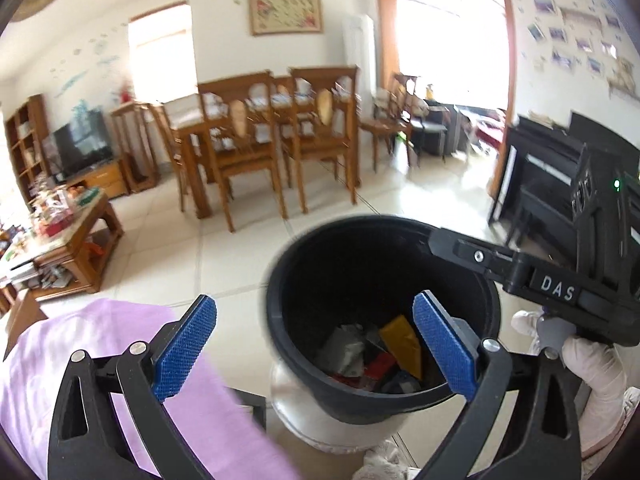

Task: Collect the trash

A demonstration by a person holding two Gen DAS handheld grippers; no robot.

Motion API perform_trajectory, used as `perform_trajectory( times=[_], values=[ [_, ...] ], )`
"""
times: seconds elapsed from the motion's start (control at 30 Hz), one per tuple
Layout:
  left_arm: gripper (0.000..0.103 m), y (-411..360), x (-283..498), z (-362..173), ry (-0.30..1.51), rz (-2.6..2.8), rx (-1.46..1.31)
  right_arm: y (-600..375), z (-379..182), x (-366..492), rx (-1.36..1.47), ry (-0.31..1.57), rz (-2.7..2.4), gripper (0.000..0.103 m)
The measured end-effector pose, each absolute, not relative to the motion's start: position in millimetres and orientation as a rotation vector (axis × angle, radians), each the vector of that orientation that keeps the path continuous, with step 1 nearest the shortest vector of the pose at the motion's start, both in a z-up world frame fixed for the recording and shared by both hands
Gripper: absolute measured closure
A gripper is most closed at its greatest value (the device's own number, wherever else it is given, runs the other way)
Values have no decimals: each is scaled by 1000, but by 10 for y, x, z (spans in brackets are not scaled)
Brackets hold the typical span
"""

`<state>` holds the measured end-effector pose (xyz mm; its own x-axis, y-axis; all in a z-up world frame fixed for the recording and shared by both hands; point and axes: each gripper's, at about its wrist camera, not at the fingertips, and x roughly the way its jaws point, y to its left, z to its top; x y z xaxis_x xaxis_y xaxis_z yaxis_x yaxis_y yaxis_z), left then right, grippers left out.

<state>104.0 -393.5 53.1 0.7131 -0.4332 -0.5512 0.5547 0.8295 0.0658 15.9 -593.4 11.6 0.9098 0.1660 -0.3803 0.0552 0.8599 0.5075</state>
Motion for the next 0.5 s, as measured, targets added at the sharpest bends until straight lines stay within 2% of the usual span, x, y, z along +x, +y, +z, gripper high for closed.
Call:
perform_trajectory(
  times=[0.17,0.3,0.5],
  values=[
    [5,-3280,973,703,488,-448,156,-5304,368,252,444,415,104,14],
    [5,-2633,956,758,487,-307,105,-4660,557,339,378,394,162,6],
    [5,-1672,889,740,480,-112,11,-3613,729,431,287,376,233,5]
  ],
)
